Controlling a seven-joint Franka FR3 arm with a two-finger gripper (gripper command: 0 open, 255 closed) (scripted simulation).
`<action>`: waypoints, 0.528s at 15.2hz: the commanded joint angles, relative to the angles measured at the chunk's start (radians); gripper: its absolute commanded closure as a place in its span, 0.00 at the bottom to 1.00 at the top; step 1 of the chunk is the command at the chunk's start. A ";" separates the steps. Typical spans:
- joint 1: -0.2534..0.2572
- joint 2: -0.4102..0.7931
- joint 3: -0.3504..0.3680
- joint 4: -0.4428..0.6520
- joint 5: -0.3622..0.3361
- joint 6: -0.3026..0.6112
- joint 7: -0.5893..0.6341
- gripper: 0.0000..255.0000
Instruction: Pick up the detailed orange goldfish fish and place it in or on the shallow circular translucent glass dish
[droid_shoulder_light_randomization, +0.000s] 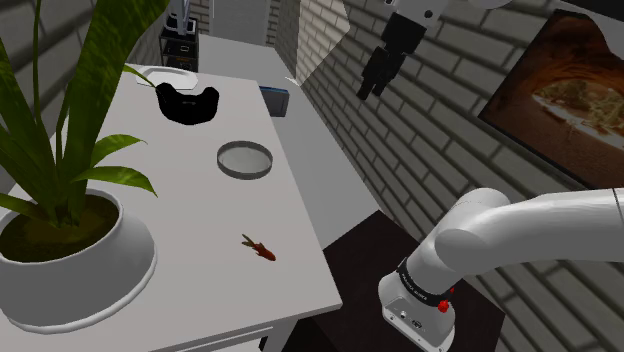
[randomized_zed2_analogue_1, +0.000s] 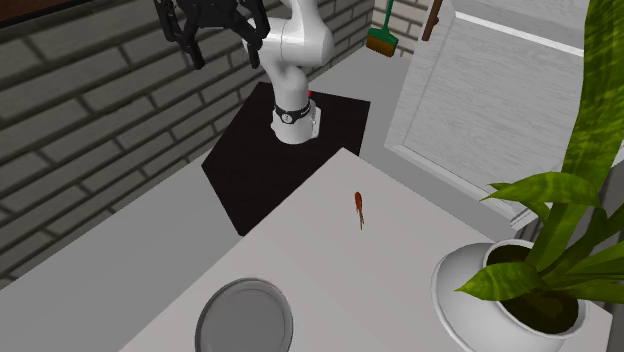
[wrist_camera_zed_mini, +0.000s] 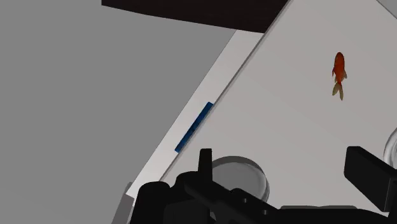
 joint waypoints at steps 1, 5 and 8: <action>0.000 0.000 0.000 0.000 0.000 0.000 0.000 0.00; 0.024 -0.009 0.060 -0.106 0.032 0.091 0.044 0.00; 0.045 -0.004 0.107 -0.176 0.058 0.161 0.077 0.00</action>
